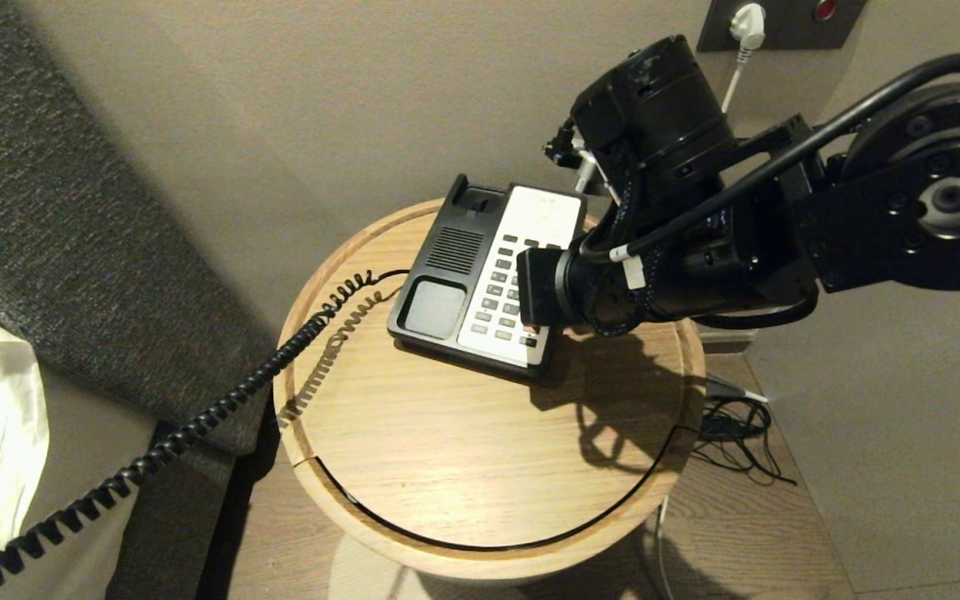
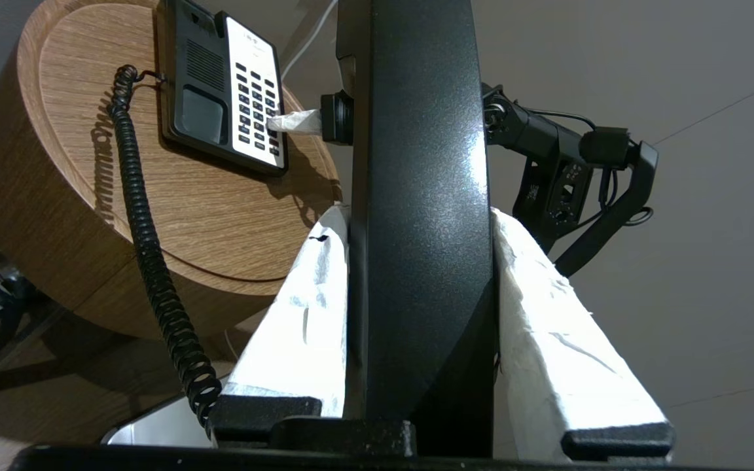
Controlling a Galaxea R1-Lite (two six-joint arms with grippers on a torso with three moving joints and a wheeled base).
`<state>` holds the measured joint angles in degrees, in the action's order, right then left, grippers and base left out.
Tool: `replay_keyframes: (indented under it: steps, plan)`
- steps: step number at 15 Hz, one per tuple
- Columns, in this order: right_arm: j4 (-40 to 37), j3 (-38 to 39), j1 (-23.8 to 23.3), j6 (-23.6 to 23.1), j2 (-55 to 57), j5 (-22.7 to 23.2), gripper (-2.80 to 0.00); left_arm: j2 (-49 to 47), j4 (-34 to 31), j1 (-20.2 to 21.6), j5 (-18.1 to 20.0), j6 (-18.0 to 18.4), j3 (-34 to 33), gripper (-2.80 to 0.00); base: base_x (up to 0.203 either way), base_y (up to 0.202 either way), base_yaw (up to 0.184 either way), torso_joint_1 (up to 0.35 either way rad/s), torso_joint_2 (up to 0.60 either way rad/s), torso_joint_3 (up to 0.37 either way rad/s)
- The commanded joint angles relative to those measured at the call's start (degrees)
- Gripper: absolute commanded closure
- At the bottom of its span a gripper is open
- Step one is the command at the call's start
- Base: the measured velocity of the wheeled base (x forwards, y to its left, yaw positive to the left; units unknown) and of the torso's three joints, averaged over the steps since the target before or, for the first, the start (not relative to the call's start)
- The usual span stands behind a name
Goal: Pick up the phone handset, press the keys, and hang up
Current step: Dial the number
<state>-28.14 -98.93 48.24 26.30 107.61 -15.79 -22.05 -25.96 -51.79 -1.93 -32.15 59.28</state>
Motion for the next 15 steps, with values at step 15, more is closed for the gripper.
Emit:
replay_keyframes:
  steps: [15]
  plan:
    - [-1.0,0.0,0.6,0.3,-2.1,0.0,0.0,0.7,-0.1,-0.2,0.1,-0.3,-0.7,0.0,0.0,0.0,0.0,0.0,0.0,0.0]
